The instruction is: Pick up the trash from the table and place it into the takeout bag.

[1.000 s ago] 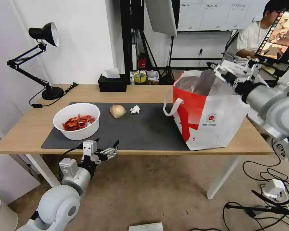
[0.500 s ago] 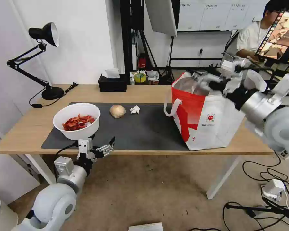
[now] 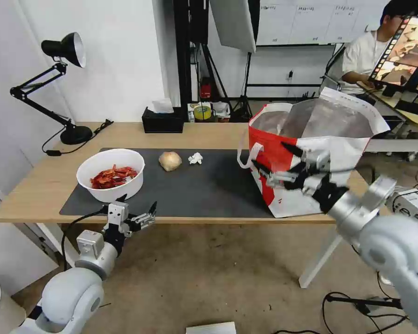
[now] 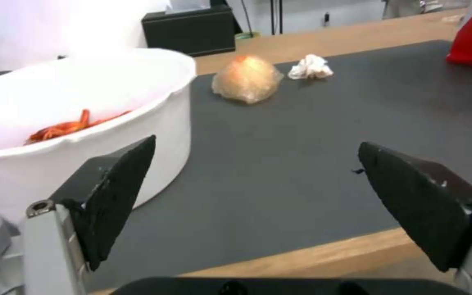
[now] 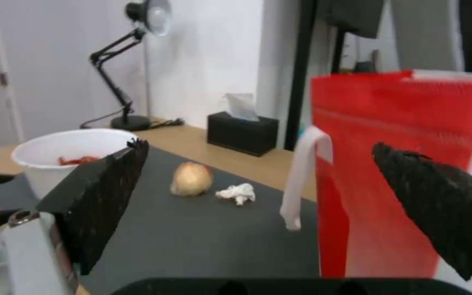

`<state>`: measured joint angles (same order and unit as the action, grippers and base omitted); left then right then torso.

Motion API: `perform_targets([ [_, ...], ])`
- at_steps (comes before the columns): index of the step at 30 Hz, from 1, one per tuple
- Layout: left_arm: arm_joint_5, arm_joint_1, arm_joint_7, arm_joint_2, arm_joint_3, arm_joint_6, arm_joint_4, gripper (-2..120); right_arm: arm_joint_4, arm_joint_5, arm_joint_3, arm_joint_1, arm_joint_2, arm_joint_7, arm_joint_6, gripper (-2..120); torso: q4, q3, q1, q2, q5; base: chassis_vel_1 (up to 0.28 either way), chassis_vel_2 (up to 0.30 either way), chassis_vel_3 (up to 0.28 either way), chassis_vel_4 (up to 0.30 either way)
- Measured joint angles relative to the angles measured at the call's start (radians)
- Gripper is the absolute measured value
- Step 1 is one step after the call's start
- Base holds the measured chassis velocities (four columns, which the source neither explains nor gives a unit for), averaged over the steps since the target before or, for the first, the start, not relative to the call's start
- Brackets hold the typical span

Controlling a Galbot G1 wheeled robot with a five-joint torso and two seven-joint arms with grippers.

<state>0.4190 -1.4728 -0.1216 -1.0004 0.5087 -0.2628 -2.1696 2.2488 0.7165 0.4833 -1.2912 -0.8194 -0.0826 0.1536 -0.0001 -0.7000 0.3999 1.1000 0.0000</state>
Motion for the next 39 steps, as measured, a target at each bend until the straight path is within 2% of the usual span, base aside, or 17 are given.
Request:
perform_targets([
  [8, -0.012, -0.046, 0.002, -0.027, 0.035, 0.027, 0.031, 100, -0.019, -0.078, -0.046, -0.118, -0.106, 0.088, -0.132, 100, 0.0001, 0.000, 0.000, 0.000, -0.0001, 0.000, 0.000, 0.000, 0.000],
  [15, -0.014, -0.072, 0.010, -0.041, 0.055, 0.052, 0.065, 100, -0.042, -0.121, -0.088, -0.205, -0.156, 0.134, -0.191, 100, 0.0001, 0.000, 0.000, 0.000, -0.0001, 0.000, 0.000, 0.000, 0.000],
  [27, -0.008, -0.113, 0.015, -0.064, 0.081, 0.072, 0.073, 100, -0.067, -0.124, -0.091, -0.288, -0.196, 0.156, -0.229, 100, 0.0000, 0.000, 0.000, 0.000, 0.0000, 0.000, 0.000, 0.000, 0.000],
  [39, -0.006, -0.137, 0.021, -0.079, 0.098, 0.079, 0.077, 100, -0.102, -0.122, -0.126, -0.291, -0.218, 0.174, -0.237, 100, 0.0001, 0.000, 0.000, 0.000, 0.0001, 0.000, 0.000, 0.000, 0.000],
])
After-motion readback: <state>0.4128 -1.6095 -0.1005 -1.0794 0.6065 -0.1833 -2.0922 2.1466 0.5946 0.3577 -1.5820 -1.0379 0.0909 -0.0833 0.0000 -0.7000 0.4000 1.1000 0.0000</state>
